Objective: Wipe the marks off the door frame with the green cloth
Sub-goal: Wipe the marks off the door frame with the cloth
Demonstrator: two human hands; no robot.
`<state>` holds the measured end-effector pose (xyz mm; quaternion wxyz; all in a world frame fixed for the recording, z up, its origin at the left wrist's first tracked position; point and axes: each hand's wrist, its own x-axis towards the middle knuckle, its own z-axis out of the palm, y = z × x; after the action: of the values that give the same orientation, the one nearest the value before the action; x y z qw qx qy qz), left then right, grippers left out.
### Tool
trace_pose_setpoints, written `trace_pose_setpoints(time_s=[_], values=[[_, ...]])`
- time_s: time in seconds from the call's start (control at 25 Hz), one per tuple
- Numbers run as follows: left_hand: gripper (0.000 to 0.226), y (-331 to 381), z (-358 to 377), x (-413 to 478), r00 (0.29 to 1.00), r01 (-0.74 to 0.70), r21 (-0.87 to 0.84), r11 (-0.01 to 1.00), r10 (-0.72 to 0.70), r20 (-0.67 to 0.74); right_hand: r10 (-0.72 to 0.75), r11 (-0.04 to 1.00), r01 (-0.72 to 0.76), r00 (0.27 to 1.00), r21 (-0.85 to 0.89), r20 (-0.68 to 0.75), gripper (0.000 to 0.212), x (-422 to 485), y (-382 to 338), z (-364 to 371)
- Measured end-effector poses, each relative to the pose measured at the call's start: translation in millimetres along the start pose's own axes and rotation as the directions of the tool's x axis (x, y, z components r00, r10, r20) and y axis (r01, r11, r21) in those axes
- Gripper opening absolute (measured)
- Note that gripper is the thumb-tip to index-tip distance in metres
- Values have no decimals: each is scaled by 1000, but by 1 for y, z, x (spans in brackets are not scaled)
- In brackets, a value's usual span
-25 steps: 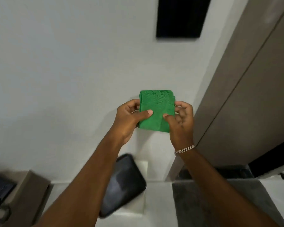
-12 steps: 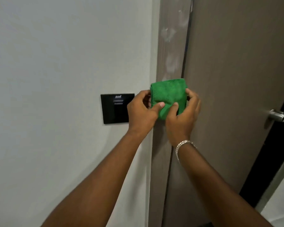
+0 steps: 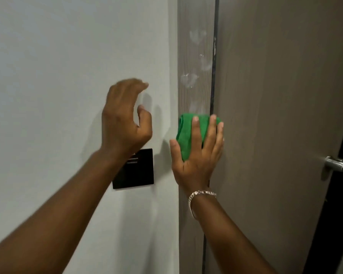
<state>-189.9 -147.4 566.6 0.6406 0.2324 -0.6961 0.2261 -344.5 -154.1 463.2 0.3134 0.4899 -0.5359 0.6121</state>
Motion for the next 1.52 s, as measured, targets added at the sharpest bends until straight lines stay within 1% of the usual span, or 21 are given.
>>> trace_pose_setpoints(time_s=[0.04,0.12,0.2,0.24,0.28,0.4,0.44,0.56,0.64,0.72,0.84,0.88,0.96,1.04,1.08,1.12,1.24,1.28,1.36,1.44,1.52], values=[[52,-12,2,11,993,-43,146,988,26,118,-7,1000,6,1000,-12,-20,66,10,-2,3],[68,-29,10,21,959,-107,415,904,-17,284,-133,989,131,991,-62,-19,63,4,6,4],[73,-37,17,21,953,-149,547,824,-28,302,-270,960,272,962,-72,37,62,-21,25,-2],[74,-39,20,20,956,-158,572,805,-21,294,-289,955,291,957,-63,36,61,-28,33,-5],[75,-39,21,19,958,-160,584,795,-17,286,-268,962,268,963,-49,21,62,-27,37,-6],[75,-39,21,21,961,-164,595,787,-10,278,-75,997,74,996,-36,-41,64,7,13,3],[75,-40,20,22,961,-167,596,786,-5,277,-72,996,70,997,-52,-42,65,16,7,5],[76,-39,20,20,960,-181,588,788,12,280,-286,952,291,956,-97,62,66,-3,23,0],[76,-40,20,20,959,-186,586,788,17,282,-320,941,333,936,-69,146,65,-30,41,-13],[76,-41,21,21,962,-182,590,786,17,273,-216,974,222,971,-50,103,64,-24,41,-15],[77,-42,23,20,966,-177,589,788,23,259,-60,998,60,998,-28,-25,64,45,1,-4],[77,-43,23,20,966,-178,588,789,28,256,-71,997,69,997,-43,-37,63,66,-9,-1],[77,-44,23,20,967,-185,589,786,39,251,-185,978,182,982,-100,-22,63,75,-10,1],[77,-44,23,20,967,-193,596,780,49,250,-330,935,335,942,-117,65,63,48,8,-5],[77,-44,23,20,968,-193,602,775,49,247,-359,925,366,930,-104,82,62,34,18,-10],[78,-43,23,20,967,-193,606,771,46,249,-341,934,346,938,-88,66,61,28,25,-12],[78,-41,23,20,966,-194,617,763,39,255,-90,996,90,995,-20,-37,60,71,1,-8],[78,-42,22,20,966,-193,617,763,38,256,-63,998,62,997,-18,-43,61,91,-14,-7],[78,-43,21,20,967,-191,611,769,40,252,-189,978,189,982,-85,8,62,106,-26,-5],[78,-43,20,20,967,-193,604,773,44,252,-385,911,394,918,-121,91,63,90,-8,-8],[78,-43,21,20,967,-189,607,771,41,250,-429,892,443,893,-88,139,63,67,15,-16]])
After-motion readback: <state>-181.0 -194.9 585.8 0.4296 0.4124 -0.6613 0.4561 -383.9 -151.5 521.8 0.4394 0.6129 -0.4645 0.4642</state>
